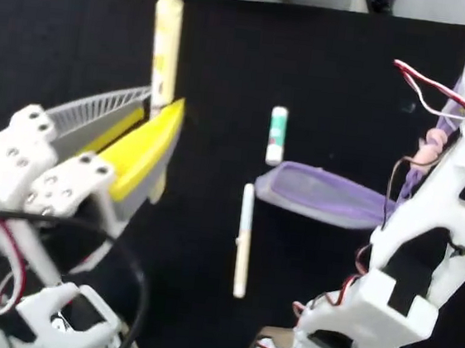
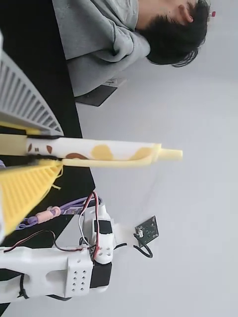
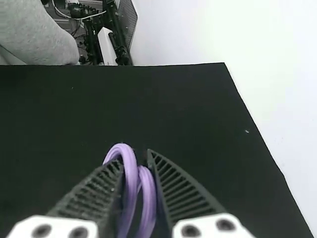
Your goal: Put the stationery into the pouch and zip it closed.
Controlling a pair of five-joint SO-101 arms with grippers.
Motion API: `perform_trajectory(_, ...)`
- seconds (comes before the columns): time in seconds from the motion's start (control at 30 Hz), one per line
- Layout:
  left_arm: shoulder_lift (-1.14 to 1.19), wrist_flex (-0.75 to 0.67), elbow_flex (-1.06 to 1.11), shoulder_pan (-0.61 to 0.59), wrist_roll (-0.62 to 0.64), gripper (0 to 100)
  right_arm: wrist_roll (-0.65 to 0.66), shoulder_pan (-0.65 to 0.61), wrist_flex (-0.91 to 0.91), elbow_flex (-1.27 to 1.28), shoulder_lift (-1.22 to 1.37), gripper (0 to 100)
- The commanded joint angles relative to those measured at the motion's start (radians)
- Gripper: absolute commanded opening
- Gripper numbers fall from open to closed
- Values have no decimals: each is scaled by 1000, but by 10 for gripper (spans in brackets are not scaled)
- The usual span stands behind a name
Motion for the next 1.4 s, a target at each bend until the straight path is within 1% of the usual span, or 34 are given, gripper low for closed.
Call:
perform_trajectory(0.0, -110, -23, 174, -5, -12, 28, 9, -26, 2, -5, -12, 11)
perform_trajectory(0.1, -181, -117, 315, -5, -12, 28, 9, -26, 25, -13, -10, 11)
perform_trajectory(0.17, -226, -207, 443, -5, -12, 28, 9, -25, 37, -12, -10, 11)
perform_trajectory(0.23, -267, -339, 605, 2, -12, 28, 9, -20, 41, -13, -12, 11)
perform_trajectory(0.4, -385, -753, 987, 2, -11, 28, 11, -18, 44, -27, -15, 11)
perform_trajectory(0.5, -433, -954, 1132, 4, -5, 28, 11, -18, 46, -38, -15, 11)
perform_trajectory(0.63, -446, -1154, 1267, 18, -3, 28, 11, -18, 64, -39, -15, 11)
perform_trajectory(0.7, -454, -1221, 1317, 74, -8, 28, 11, -18, 64, -39, -13, 11)
perform_trajectory(0.87, -440, -1326, 1400, 185, -11, 28, 11, -18, 64, -39, -13, 11)
perform_trajectory(0.93, -419, -1416, 1468, 216, -14, 28, 11, -18, 63, -39, -13, 11)
perform_trajectory(1.0, -393, -1519, 1537, 240, -68, 28, 11, -18, 60, -39, -7, 11)
perform_trajectory(1.07, -365, -1605, 1596, 260, -166, 28, 11, -20, 58, -38, -5, 11)
perform_trajectory(1.13, -342, -1665, 1649, 268, -236, 28, 11, -20, 57, -39, -5, 11)
perform_trajectory(1.17, -331, -1689, 1673, 268, -244, 28, 11, -18, 57, -41, -7, 11)
perform_trajectory(1.23, -325, -1714, 1704, 269, -218, 28, 12, -18, 55, -41, -7, 11)
perform_trajectory(1.3, -322, -1706, 1709, 269, -189, 28, 12, -18, 55, -41, -7, 11)
perform_trajectory(1.37, -322, -1706, 1718, 269, -186, 28, 12, -18, 43, -39, -5, 11)
